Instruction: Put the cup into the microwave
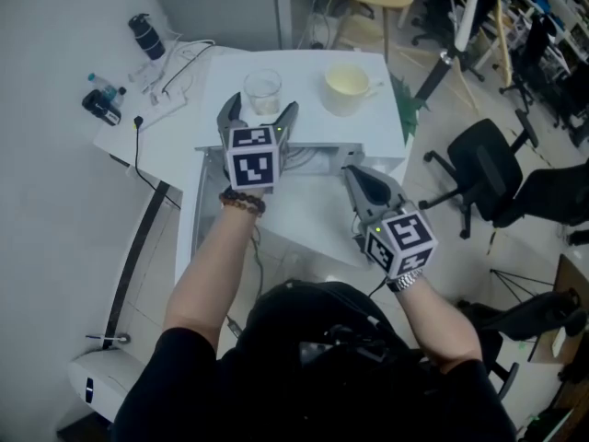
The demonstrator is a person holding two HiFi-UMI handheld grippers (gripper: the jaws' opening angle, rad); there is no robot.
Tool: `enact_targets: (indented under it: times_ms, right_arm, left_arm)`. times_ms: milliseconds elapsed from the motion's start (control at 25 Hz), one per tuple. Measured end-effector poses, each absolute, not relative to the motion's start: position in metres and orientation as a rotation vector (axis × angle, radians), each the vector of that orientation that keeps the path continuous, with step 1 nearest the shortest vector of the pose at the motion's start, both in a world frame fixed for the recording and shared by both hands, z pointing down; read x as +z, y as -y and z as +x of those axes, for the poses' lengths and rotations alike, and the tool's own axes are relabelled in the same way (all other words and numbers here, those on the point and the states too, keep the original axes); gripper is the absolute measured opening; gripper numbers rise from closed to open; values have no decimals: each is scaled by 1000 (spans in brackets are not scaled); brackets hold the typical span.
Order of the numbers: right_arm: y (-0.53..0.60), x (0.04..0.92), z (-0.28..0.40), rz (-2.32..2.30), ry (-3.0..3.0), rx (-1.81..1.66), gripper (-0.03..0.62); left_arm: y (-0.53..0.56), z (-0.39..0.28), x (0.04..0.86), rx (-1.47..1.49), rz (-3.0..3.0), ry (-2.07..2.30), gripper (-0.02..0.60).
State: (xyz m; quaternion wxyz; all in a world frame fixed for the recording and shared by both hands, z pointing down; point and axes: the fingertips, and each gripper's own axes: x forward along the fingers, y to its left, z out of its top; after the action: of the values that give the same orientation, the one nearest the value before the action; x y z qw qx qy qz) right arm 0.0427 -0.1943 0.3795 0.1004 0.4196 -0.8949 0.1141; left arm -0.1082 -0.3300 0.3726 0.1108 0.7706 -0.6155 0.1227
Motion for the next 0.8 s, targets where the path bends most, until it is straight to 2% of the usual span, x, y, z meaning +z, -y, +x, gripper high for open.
enact_targets:
  times_ms: [800]
  right_arm:
    - [223,389,39,1262,2614,367,12]
  left_arm:
    - [370,-117,383,341,2233,1773,446]
